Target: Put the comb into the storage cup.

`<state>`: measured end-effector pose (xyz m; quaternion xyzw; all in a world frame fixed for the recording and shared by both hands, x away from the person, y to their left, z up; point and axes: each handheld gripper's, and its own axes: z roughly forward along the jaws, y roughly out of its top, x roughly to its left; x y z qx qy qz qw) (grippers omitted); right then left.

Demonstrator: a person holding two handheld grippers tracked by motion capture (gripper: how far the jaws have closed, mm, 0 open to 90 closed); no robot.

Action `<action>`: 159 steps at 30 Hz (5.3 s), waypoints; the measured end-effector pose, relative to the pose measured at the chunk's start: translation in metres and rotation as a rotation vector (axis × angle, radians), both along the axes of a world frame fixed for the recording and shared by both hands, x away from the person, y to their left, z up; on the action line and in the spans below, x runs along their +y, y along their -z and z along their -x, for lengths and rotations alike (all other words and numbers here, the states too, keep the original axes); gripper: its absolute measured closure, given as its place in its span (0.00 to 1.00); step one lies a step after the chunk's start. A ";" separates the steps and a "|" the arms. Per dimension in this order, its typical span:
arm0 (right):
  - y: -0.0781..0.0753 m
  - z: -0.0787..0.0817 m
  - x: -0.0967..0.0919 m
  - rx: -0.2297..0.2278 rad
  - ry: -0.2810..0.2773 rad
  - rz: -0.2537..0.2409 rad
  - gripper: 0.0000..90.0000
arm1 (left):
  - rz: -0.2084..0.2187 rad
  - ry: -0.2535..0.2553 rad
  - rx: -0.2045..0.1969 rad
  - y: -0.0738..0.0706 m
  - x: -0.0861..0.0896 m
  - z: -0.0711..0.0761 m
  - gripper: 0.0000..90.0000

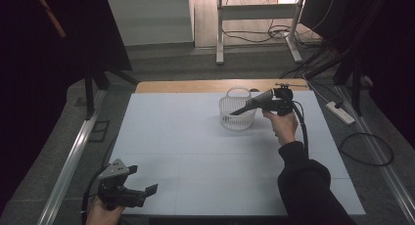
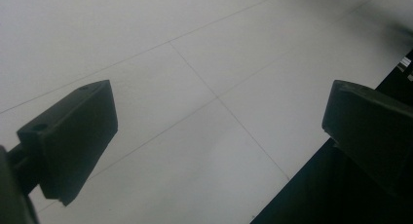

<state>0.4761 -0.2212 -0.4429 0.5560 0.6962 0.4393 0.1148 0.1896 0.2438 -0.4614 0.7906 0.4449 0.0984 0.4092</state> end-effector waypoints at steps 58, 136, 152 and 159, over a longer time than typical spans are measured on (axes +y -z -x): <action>-0.019 0.056 -0.003 -0.063 -0.224 0.181 0.00 | -0.029 -0.028 -0.002 -0.001 0.002 0.002 0.00; -0.003 0.174 -0.029 -0.065 -0.370 0.266 0.00 | 0.008 -0.023 -0.010 -0.002 0.007 0.002 0.00; 0.001 0.195 -0.052 -0.046 -0.331 0.277 0.00 | -0.010 -0.038 -0.005 -0.002 0.009 0.002 0.00; 0.002 0.205 -0.062 -0.031 -0.316 0.281 0.00 | -0.009 -0.039 -0.002 -0.002 0.009 0.002 0.00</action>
